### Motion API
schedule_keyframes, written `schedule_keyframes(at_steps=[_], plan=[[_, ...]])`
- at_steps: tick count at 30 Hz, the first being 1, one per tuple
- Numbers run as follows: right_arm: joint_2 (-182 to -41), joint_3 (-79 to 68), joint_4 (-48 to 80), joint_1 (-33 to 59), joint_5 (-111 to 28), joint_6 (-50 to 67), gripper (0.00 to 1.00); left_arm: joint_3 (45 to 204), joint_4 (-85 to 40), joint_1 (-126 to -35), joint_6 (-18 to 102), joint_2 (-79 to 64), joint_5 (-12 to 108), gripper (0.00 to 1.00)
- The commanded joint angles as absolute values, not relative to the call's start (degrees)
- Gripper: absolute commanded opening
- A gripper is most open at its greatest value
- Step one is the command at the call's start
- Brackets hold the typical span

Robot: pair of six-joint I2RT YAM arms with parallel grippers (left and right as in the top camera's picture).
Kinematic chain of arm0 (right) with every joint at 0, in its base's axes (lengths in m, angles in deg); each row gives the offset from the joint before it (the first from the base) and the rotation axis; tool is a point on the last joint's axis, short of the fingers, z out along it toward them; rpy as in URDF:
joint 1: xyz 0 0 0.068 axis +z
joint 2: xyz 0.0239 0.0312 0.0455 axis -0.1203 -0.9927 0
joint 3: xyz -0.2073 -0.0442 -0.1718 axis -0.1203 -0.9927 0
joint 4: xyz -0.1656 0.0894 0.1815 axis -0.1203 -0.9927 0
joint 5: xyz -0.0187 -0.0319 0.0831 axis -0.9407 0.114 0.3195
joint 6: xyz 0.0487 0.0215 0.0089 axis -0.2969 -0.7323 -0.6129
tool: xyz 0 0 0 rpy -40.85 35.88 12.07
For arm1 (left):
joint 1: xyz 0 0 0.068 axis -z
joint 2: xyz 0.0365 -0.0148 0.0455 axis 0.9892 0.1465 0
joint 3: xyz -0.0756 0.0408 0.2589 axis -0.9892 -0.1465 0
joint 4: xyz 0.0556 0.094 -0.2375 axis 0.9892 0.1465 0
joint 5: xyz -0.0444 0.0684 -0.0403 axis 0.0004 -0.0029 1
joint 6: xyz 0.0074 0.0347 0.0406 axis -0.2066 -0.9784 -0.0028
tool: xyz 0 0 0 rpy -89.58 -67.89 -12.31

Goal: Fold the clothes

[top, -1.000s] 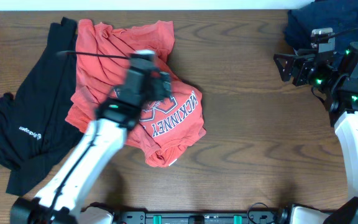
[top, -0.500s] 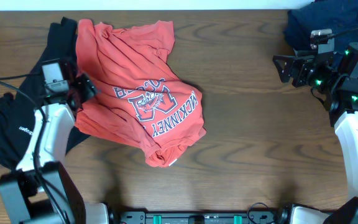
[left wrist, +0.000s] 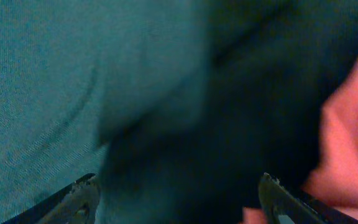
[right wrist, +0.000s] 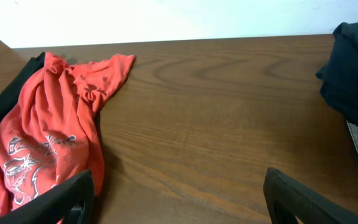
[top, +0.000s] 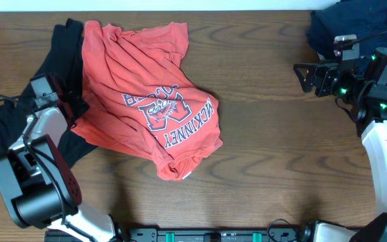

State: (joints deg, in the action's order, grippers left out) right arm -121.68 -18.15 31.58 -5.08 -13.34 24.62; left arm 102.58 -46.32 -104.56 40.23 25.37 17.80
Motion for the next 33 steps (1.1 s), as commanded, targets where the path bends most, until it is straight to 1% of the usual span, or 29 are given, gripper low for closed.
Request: schedule_keyframes(at_steps=[1, 11, 16, 19, 22, 26, 33], plan=[[-120.7, -17.1, 31.4, -5.4, -13.1, 24.1, 0.85, 103.0, -47.2, -106.1, 40.8, 27.3, 17.1, 0.83], [-120.7, -17.1, 31.4, -5.4, -13.1, 24.1, 0.85, 103.0, -53.6, -107.8, 40.7, 33.3, 16.7, 0.83], [-120.7, -17.1, 31.2, -5.4, -13.5, 24.1, 0.85, 103.0, -56.8, -111.2, 40.7, 37.2, 14.5, 0.84], [-120.7, -17.1, 31.2, -5.4, -13.5, 24.1, 0.85, 103.0, -58.5, -114.0, 38.3, 38.1, 14.1, 0.84], [-120.7, -17.1, 31.2, -5.4, -13.5, 24.1, 0.85, 103.1, -61.4, -116.8, 35.7, 38.0, 14.1, 0.84], [-120.7, -17.1, 31.2, -5.4, -13.5, 24.0, 0.85, 103.1, -65.0, -119.4, 35.1, 37.5, 15.0, 0.85], [-120.7, -17.1, 31.5, -4.7, -13.5, 24.1, 0.84, 103.1, -67.2, -118.4, 33.5, 30.1, 21.3, 0.85]])
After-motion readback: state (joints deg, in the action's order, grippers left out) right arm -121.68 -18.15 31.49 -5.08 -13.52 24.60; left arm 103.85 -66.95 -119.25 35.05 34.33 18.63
